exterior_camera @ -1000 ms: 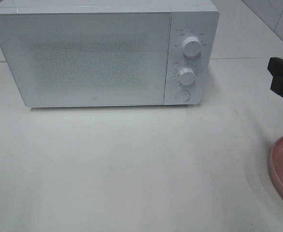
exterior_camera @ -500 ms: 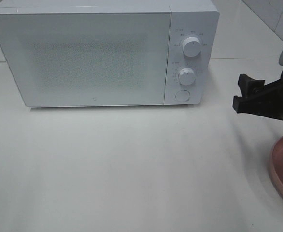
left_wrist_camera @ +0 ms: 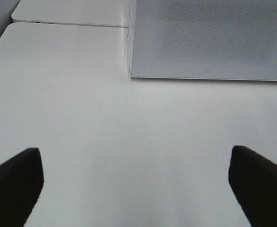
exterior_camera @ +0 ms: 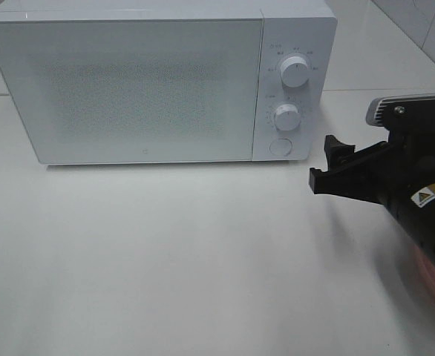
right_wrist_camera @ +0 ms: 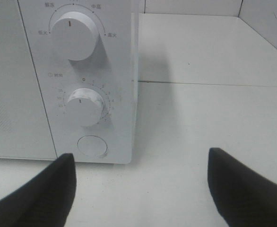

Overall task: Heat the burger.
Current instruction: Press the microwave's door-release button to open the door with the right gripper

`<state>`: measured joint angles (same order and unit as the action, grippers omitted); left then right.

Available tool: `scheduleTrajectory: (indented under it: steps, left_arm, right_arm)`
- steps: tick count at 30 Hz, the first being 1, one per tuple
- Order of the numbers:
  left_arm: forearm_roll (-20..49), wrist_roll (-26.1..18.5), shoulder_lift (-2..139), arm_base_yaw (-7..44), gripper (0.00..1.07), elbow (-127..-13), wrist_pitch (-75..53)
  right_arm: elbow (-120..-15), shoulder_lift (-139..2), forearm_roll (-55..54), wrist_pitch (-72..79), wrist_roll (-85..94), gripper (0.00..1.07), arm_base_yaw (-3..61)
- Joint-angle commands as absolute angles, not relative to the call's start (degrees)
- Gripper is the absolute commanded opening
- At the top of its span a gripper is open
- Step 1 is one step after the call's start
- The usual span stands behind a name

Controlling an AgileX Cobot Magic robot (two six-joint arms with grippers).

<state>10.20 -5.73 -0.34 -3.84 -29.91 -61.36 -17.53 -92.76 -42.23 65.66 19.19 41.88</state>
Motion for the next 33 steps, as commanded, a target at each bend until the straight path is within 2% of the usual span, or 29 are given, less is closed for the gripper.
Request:
scheduleTrajectory:
  steps: [1,15,21,26,27,28,30,31,33]
  left_arm:
    - [10.66,-5.90,-1.38,-3.90,1.00,-29.74,-61.59]
    - [10.66,-5.90,-1.38,-3.90,1.00,-29.74,-61.59]
    - [10.66,-5.90,-1.38,-3.90,1.00,-29.74,-61.59]
    - [10.66,-5.90,-1.38,-3.90,1.00,-29.74,-61.59]
    - [10.66,-5.90,-1.38,-3.90,1.00,-29.74,-61.59]
    - [10.66,-5.90,-1.38,-3.90,1.00,-29.74,-61.59]
    - [10.66,-5.90,-1.38,-3.90,1.00,-29.74,-61.59]
    - [10.66,-5.90,-1.38,-3.90,1.00,-29.74,-61.59]
    - [10.66,-5.90,-1.38,-3.90,1.00,-29.74,-61.59]
  right_arm:
    - [-19.08,-94.14,-43.09,66.63,20.68,0.73,43.26]
    - [-22.12,-97.63,-43.66,65.66,20.68,0.72,45.03]
    - [-22.12,-97.63,-43.66,65.66,14.15,0.67,45.03]
    - [-22.12,-97.63,-43.66,65.66,3.04,0.58,45.03]
    - [-22.12,-97.63,-43.66,65.66,-2.35,0.51,45.03]
    - [-22.12,-97.63,-43.66,65.66,-2.35,0.51,45.03]
    - [-22.12,-97.63,-43.66,65.66,-10.83,0.41,45.03]
    - [-22.12,-97.63,-43.66,65.66,-10.83,0.41,45.03]
    - [-22.12,-97.63,-43.66,65.26,-20.00,0.29,45.03]
